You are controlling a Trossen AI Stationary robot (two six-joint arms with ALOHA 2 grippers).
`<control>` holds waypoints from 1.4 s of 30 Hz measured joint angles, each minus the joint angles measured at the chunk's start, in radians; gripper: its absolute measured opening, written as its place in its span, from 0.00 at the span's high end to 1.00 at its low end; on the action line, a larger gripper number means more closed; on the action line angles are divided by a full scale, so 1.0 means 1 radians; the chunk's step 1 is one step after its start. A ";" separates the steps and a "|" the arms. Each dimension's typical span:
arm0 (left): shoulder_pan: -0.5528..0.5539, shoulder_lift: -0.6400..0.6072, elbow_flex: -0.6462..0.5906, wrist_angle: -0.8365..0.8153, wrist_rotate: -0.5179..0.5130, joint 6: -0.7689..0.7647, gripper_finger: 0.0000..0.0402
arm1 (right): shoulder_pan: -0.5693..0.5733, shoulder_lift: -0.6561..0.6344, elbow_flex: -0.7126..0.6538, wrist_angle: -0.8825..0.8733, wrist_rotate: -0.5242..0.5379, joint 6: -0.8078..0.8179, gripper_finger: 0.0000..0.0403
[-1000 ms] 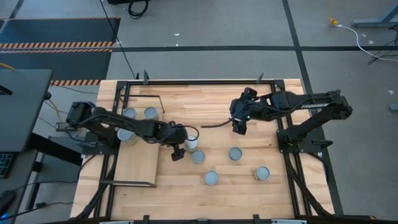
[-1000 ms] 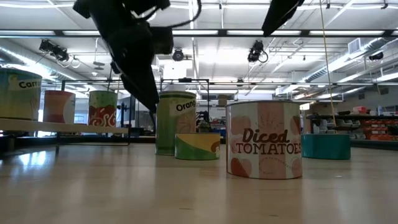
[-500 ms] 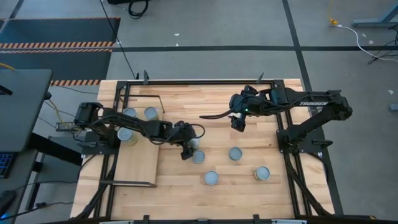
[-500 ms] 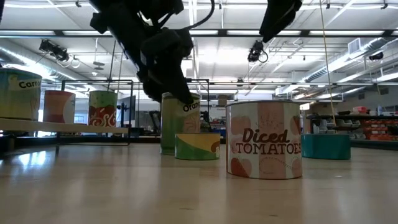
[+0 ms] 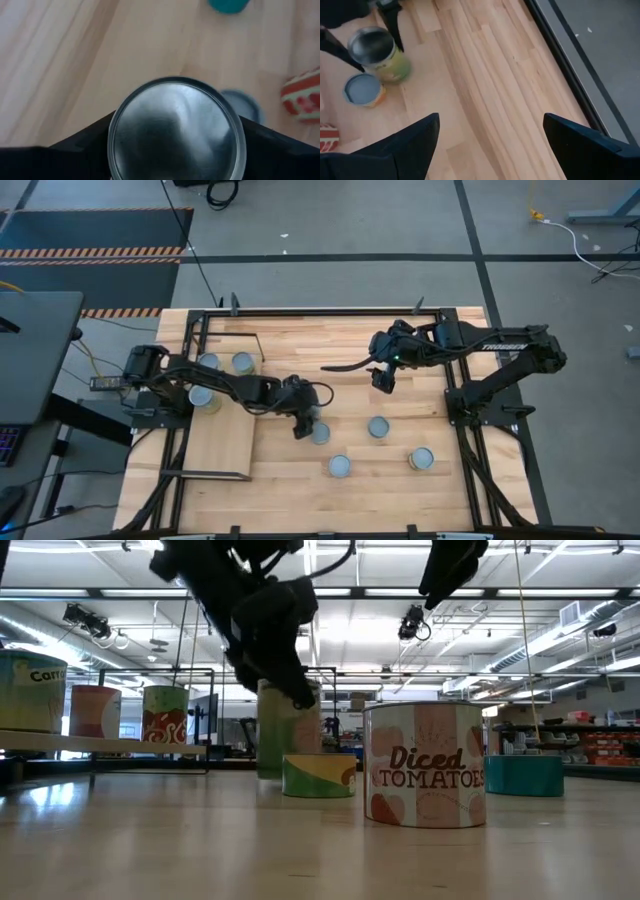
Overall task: Pick and place cans onto a shelf
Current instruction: Put the canned oranges on the shelf
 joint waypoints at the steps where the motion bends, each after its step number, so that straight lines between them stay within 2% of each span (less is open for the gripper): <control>1: -0.004 0.000 0.029 -0.067 -0.017 -0.005 0.23 | 0.001 0.000 0.000 0.000 -0.001 0.000 0.10; 5: -0.002 -0.019 0.174 -0.308 -0.064 -0.034 0.23 | 0.011 0.000 0.000 0.000 -0.039 0.000 0.10; 9: -0.025 -0.090 0.289 -0.502 -0.101 -0.106 0.23 | 0.035 0.000 0.000 0.000 -0.047 0.026 0.10; 13: -0.086 -0.218 0.306 -0.680 -0.161 -0.209 0.23 | 0.072 0.000 0.000 0.011 -0.049 0.034 0.10; 19: -0.173 -0.441 0.200 -0.781 -0.179 -0.328 0.23 | 0.116 0.000 0.000 0.029 -0.049 0.056 0.10; 28: -0.172 -0.687 -0.136 -0.776 -0.223 -0.460 0.23 | 0.136 0.000 0.000 0.117 -0.043 0.094 0.10; 34: -0.140 -0.731 -0.272 -0.679 -0.228 -0.548 0.23 | 0.111 0.000 0.000 0.212 -0.013 0.094 0.10; 42: -0.118 -0.730 -0.315 -0.674 -0.205 -0.574 0.16 | 0.083 0.000 0.000 0.333 -0.010 0.094 0.10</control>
